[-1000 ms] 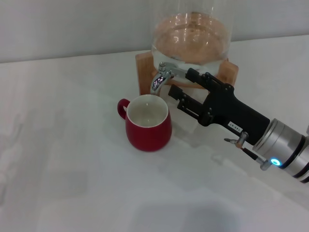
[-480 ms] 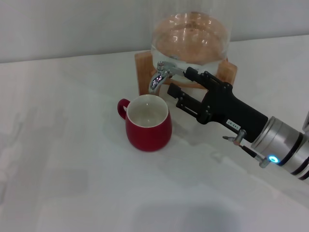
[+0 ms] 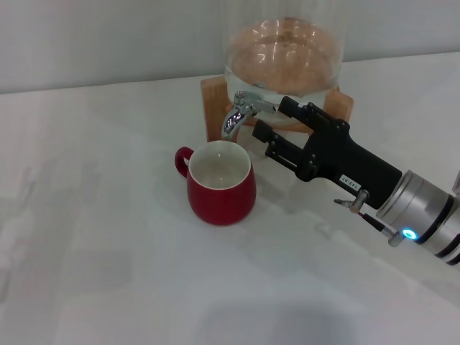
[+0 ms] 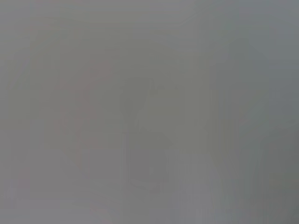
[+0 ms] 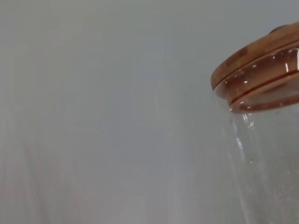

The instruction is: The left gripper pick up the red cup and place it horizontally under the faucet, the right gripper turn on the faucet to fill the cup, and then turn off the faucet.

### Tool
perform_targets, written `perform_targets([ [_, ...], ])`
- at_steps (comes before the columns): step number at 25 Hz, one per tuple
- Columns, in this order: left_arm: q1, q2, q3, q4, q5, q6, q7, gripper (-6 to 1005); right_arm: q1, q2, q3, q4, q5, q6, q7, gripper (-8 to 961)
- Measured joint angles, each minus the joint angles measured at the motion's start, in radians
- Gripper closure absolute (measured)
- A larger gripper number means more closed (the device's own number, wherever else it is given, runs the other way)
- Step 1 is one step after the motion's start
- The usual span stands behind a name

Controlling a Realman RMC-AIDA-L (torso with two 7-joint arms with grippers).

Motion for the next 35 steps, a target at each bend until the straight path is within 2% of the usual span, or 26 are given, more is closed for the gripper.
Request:
perform_targets([
  [35, -0.05, 0.002, -0.001, -0.04, 0.0, -0.014, 0.0, 116, 0.008, 0.0, 0.001, -0.008, -0.006, 0.029, 0.011, 230],
])
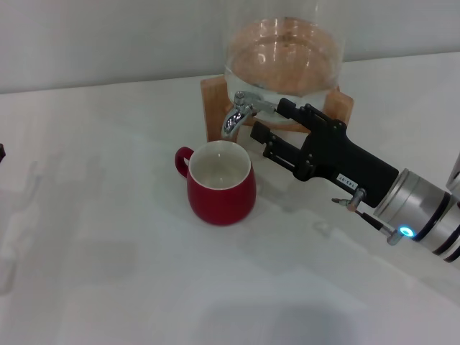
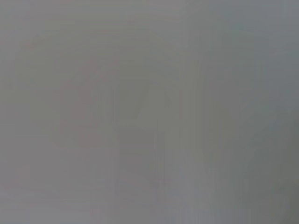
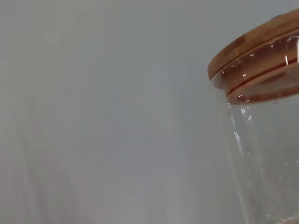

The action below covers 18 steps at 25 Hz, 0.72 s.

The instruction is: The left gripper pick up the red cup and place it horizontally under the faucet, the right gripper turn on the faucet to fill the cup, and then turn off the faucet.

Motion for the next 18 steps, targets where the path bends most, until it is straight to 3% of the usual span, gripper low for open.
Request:
perform_targets([
  [18, -0.016, 0.001, -0.001, 0.0, 0.0, -0.015, 0.004, 115, 0.023, 0.0, 0.0, 0.01, 0.0, 0.009, 0.001, 230],
])
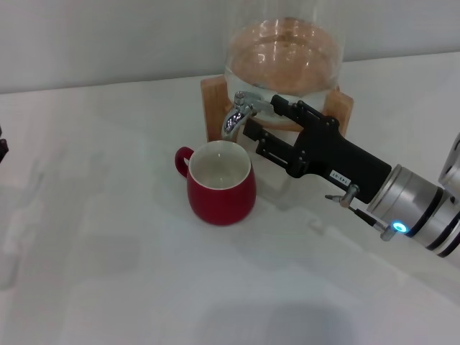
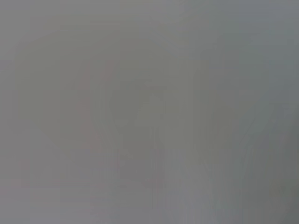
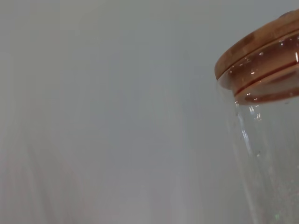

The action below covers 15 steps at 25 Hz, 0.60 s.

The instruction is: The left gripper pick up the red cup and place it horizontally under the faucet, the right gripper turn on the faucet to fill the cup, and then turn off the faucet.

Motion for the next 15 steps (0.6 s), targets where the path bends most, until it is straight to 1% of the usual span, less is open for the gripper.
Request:
perform_targets([
  [15, -0.018, 0.002, 0.0, 0.0, 0.0, -0.022, 0.004, 116, 0.002, 0.0, 0.0, 0.001, 0.0, 0.002, 0.0, 230],
])
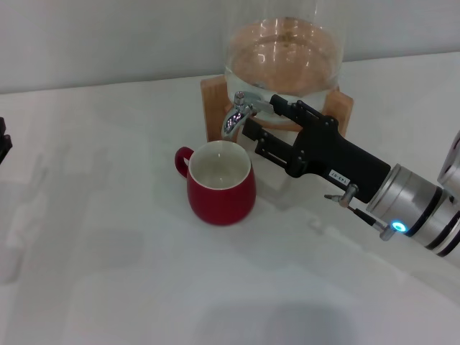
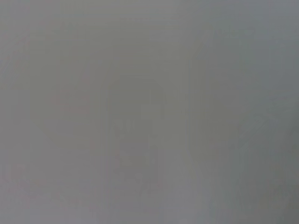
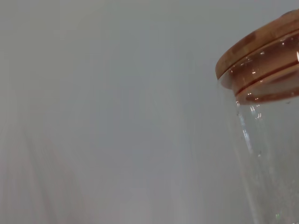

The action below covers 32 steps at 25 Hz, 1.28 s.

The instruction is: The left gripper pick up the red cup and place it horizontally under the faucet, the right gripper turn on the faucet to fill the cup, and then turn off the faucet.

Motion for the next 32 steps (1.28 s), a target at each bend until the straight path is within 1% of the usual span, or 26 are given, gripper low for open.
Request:
perform_targets([
  [32, -0.005, 0.0, 0.0, -0.002, 0.0, -0.012, 0.003, 116, -0.006, 0.0, -0.012, 0.0, -0.002, -0.016, 0.014, 231],
])
